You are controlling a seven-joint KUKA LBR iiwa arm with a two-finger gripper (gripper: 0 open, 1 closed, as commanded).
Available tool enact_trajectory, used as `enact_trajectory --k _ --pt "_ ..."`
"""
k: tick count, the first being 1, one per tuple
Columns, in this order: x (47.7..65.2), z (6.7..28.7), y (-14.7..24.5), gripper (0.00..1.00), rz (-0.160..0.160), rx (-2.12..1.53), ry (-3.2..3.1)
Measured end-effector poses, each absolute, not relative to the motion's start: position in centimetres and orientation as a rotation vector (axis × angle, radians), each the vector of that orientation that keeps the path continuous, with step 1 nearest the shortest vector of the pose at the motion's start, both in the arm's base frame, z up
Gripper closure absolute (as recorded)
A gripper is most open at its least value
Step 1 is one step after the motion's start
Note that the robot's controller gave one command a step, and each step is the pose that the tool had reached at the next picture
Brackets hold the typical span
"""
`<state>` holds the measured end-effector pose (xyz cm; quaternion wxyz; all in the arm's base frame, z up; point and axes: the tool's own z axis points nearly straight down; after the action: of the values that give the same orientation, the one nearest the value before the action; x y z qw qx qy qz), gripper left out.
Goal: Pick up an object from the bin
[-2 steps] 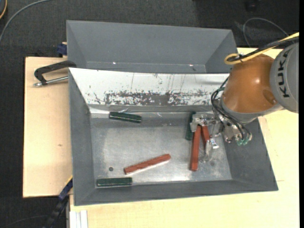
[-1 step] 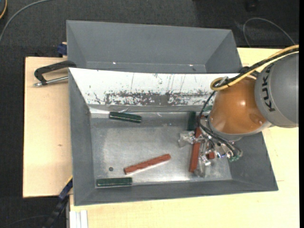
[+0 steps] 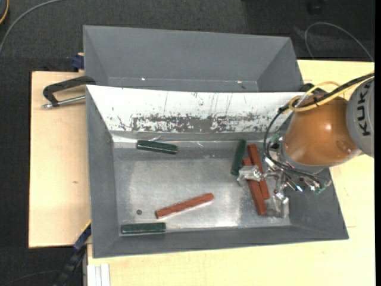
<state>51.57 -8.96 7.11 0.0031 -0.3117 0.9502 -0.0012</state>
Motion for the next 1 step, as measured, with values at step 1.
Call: enact_trajectory --k 1 --pt "55.7 6.9 -7.06 0.0 0.01 -1.929 2.49"
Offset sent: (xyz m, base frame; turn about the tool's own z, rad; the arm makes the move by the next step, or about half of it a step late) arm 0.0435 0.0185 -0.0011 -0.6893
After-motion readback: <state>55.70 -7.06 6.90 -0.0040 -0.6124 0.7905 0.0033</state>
